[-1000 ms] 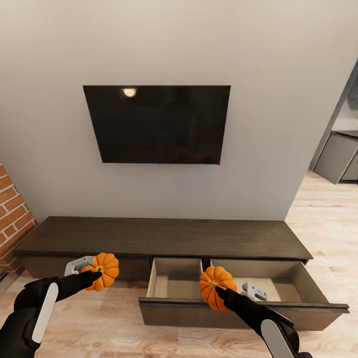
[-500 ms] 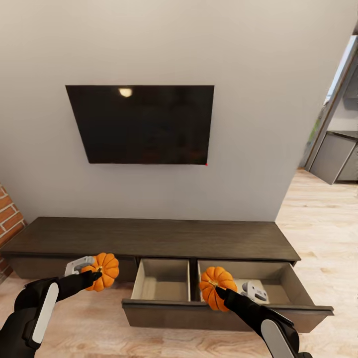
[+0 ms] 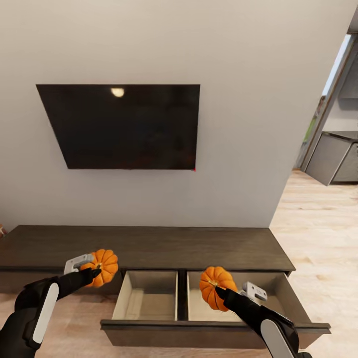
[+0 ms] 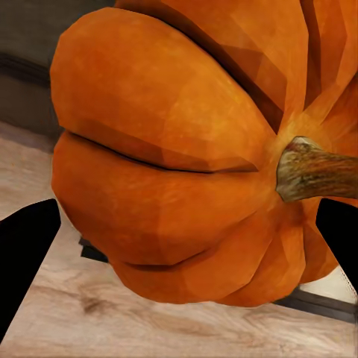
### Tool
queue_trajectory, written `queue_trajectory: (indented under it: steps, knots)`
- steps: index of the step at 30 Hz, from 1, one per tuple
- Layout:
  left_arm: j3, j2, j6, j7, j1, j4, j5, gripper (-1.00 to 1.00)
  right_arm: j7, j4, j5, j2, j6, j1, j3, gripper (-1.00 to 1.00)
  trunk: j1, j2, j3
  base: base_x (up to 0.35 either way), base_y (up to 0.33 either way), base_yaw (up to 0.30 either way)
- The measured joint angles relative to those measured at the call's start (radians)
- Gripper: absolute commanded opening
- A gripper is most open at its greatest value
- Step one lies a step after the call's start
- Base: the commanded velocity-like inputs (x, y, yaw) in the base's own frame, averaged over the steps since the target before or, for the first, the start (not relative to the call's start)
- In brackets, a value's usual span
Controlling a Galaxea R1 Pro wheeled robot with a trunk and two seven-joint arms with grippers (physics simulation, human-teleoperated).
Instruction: Place each of the two pumpkins and all three candles from the living room inside a cabinet in the living room (use any cabinet), then make sure every cabinet is closed, and position the cauldron so it is next to a table in the living room.
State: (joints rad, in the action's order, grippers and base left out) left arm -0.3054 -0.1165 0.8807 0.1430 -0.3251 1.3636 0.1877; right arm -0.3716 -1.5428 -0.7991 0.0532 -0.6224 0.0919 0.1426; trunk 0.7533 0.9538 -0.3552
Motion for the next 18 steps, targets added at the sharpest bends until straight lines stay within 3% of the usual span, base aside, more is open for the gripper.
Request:
queue_trajectory:
  steps: [7, 18]
  knots:
    - [0.0, 0.0, -0.006, 0.0, 0.001, 0.0, -0.002, -1.0, 0.0, 0.0, -0.001, 0.0, -0.001, 0.0, 0.001, -1.0, 0.0, 0.0, 0.0, 0.222, -0.273, -0.02]
    - [0.001, 0.001, -0.005, 0.0, 0.002, 0.0, 0.001, -1.0, 0.0, -0.001, 0.0, 0.0, -0.002, 0.0, 0.001, -1.0, 0.0, 0.0, -0.004, 0.055, -0.328, -0.189]
